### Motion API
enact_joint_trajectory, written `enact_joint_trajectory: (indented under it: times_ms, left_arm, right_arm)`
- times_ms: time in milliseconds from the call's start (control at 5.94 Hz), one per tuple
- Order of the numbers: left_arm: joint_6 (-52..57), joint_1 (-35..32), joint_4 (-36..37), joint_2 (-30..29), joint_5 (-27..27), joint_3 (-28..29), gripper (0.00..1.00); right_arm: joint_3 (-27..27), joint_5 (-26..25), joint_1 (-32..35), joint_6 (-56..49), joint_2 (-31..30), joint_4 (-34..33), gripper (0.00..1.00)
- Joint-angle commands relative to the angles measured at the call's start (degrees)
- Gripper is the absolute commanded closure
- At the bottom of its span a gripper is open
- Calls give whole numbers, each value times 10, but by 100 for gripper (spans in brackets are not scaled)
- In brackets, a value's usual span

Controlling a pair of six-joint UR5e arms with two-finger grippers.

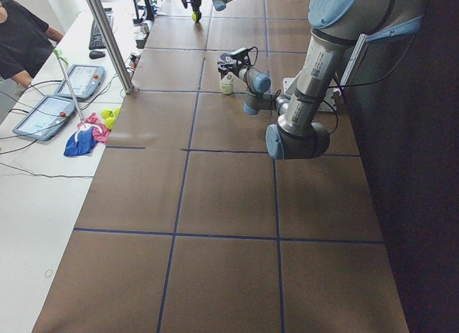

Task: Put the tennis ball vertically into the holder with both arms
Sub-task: 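Grasp the Wilson 3 tennis ball with the right gripper, then carry the second ball with the right gripper over the tube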

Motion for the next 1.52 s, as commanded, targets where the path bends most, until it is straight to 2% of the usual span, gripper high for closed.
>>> enact_joint_trajectory:
  times_ms: [0,168,337,505,842,1179,1347]
  left_arm:
    - [0,0,0,1,0,0,0]
    - [0,0,0,1,0,1,0]
    - [0,0,0,-2,0,1,0]
    - [0,0,0,-1,0,1,0]
    - [0,1,1,-2,1,2,0]
    - [0,1,0,-3,1,1,0]
    - [0,0,1,-2,1,1,0]
  right_arm:
    - [268,63,6,28,-19,-260,100]
    - [401,104,-40,129,-19,-351,100]
    - [487,134,-103,291,-11,-352,100]
    - [521,134,-166,444,35,-349,99]
    - [517,125,-264,651,144,-334,99]
    - [482,56,-314,731,201,-305,99]
    - [470,47,-319,731,203,-295,98]
